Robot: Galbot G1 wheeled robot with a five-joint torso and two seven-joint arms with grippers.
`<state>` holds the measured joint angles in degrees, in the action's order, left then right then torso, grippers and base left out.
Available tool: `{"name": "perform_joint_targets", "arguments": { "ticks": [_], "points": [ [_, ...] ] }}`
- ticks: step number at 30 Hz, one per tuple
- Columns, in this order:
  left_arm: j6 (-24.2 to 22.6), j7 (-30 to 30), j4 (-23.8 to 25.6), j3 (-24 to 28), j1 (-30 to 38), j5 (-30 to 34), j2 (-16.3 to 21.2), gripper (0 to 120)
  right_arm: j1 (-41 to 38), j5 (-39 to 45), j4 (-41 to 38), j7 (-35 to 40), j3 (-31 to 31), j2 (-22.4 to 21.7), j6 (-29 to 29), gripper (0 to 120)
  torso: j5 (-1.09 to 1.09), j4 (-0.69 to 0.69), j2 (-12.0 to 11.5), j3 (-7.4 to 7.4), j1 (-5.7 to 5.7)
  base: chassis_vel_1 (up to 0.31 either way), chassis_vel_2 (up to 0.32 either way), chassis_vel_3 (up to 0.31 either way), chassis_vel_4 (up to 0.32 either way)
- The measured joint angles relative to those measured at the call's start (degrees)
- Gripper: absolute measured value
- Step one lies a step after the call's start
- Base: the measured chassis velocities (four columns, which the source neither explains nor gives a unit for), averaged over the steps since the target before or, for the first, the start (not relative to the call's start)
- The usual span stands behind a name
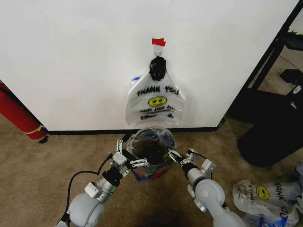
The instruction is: Pick up the garbage bag from the wall and place it over the trash bin.
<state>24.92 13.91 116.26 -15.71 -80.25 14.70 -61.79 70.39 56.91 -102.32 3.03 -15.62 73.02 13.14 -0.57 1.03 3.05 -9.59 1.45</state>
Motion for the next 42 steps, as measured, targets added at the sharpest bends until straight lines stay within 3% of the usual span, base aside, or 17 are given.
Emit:
{"name": "perform_joint_targets", "arguments": {
  "ticks": [7, 10, 14, 18, 23, 30, 31, 35, 39, 42],
  "points": [
    [0.12, -0.01, -0.46, 0.12, 0.06, -0.02, -0.18, 100, -0.97, -0.72, 5.65, -12.24, -5.54, -1.48, 2.49, 100, 0.0, 0.01, 0.0, 0.0, 0.0, 0.0, 0.0, 0.0, 0.0],
    [0.27, -0.01, -0.89, 0.4, -0.15, -0.31, -0.53, 100, -0.48, -1.24, 8.31, -21.77, -7.98, -1.85, 2.56, 100, 0.0, 0.01, 0.0, 0.0, 0.0, 0.0, 0.0, 0.0, 0.0],
    [0.43, 0.02, -1.14, 0.66, -0.24, -0.94, -1.27, 100, -0.37, -3.63, 13.14, -39.35, -9.95, -1.89, -1.85, 100, 0.0, 0.01, 0.0, 0.0, 0.0, 0.0, 0.0, 0.0, 0.0],
    [0.44, 0.03, -1.06, 0.66, -0.47, -1.04, -1.54, 100, -0.78, -6.27, 16.49, -46.82, -10.34, -1.76, -5.87, 100, 0.01, 0.01, 0.0, 0.0, 0.0, 0.0, 0.0, 0.0, 0.0],
    [0.43, 0.03, -0.87, 0.41, -1.12, -1.05, -1.76, 100, 0.1, 0.0, 14.68, -39.54, -7.27, -1.17, -8.42, 100, 0.0, 0.01, 0.0, 0.0, 0.0, 0.0, 0.0, 0.0, 0.0],
    [0.84, 0.02, -0.58, 0.02, -2.32, -1.04, -2.19, 100, 0.08, 10.39, 7.64, -8.97, -3.02, 2.42, -10.01, 100, -0.01, 0.0, 0.0, 0.01, 0.0, 0.0, 0.0, 0.0, 0.0],
    [0.84, 0.02, -0.58, 0.02, -2.32, -1.04, -2.19, 100, 0.08, 10.39, 7.64, -8.97, -3.02, 2.42, -10.01, 100, -0.01, 0.0, 0.0, 0.01, 0.0, 0.0, 0.0, 0.0, 0.0],
    [0.89, -0.11, -0.63, 0.01, -2.24, -0.75, -2.27, 100, 1.08, 10.66, 2.42, 7.73, -1.43, 3.11, -6.05, 100, -0.01, 0.0, 0.0, 0.0, 0.0, 0.0, 0.0, 0.0, 0.0],
    [0.54, -0.76, -1.06, 0.51, -1.22, -0.27, -2.72, 100, 1.62, 12.04, -0.47, 12.84, -1.0, 3.22, -3.33, 100, -0.01, 0.02, 0.0, 0.0, 0.0, 0.0, 0.0, 0.0, 0.0],
    [0.22, -0.91, -1.59, 1.03, -0.68, -0.04, -3.09, 100, 1.44, 17.57, -4.54, 18.12, -1.37, 4.45, -0.64, 100, -0.02, 0.02, 0.0, 0.01, 0.0, 0.0, 0.0, 0.0, 0.0]
  ]
}}
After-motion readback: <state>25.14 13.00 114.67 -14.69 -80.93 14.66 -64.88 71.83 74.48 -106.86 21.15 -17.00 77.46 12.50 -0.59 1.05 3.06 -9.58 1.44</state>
